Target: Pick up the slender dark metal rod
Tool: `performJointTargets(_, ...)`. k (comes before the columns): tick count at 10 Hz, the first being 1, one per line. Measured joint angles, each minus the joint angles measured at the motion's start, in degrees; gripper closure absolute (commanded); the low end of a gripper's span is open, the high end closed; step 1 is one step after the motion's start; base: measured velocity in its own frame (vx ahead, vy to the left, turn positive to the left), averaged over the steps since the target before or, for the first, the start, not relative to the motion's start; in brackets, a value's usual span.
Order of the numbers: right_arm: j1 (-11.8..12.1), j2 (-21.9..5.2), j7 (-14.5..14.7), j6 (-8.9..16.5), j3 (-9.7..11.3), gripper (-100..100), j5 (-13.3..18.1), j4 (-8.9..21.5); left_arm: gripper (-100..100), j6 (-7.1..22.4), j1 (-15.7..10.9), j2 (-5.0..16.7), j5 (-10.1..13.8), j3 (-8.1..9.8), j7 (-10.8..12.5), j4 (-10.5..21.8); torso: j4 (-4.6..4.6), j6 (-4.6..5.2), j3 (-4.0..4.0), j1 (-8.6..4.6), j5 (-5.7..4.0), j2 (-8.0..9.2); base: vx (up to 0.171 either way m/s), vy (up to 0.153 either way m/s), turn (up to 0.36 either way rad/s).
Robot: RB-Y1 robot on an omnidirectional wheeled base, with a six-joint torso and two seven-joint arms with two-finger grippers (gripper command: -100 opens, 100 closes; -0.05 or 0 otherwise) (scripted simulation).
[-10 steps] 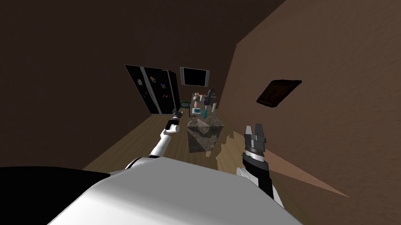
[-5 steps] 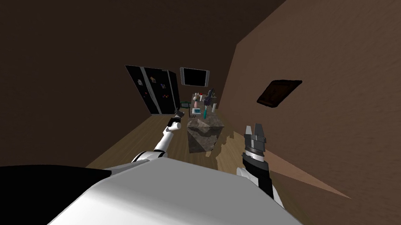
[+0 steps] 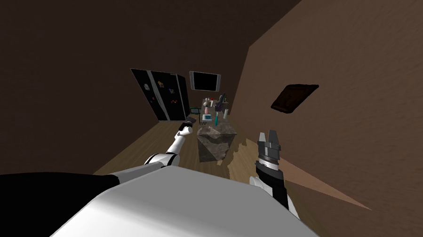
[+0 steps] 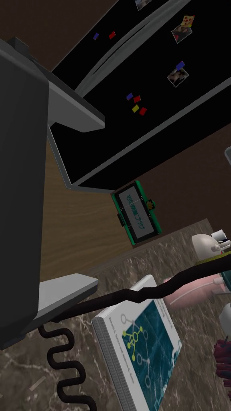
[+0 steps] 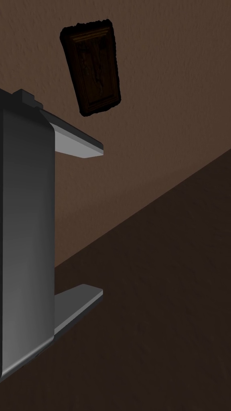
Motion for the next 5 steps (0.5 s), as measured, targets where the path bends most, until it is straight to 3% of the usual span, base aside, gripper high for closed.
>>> performJointTargets(2, 0.0, 0.0, 0.0, 0.0, 0.0, 0, 0.0, 0.0, -100, 1.7, -2.3, -0.3, 1.2, 0.56, 2.8, 3.5, -0.01, 0.00, -0.01, -0.02, 0.00, -0.02, 0.045, 0.013, -0.013)
performJointTargets(4, 0.0, 0.0, 0.0, 0.0, 0.0, 0, 0.0, 0.0, -100, 4.7, -4.0, -1.9, 1.7, 2.46, 4.3, 4.1, -0.01, 0.00, -0.03, -0.05, -0.01, -0.06, 0.046, 0.012, -0.006)
performJointTargets(5, 0.0, 0.0, 0.0, 0.0, 0.0, 0, 0.0, 0.0, -100, 4.8, -4.9, -1.7, 2.1, 2.25, 5.0, 5.6, -0.01, -0.01, -0.01, -0.04, -0.01, -0.01, 0.056, 0.023, -0.005)
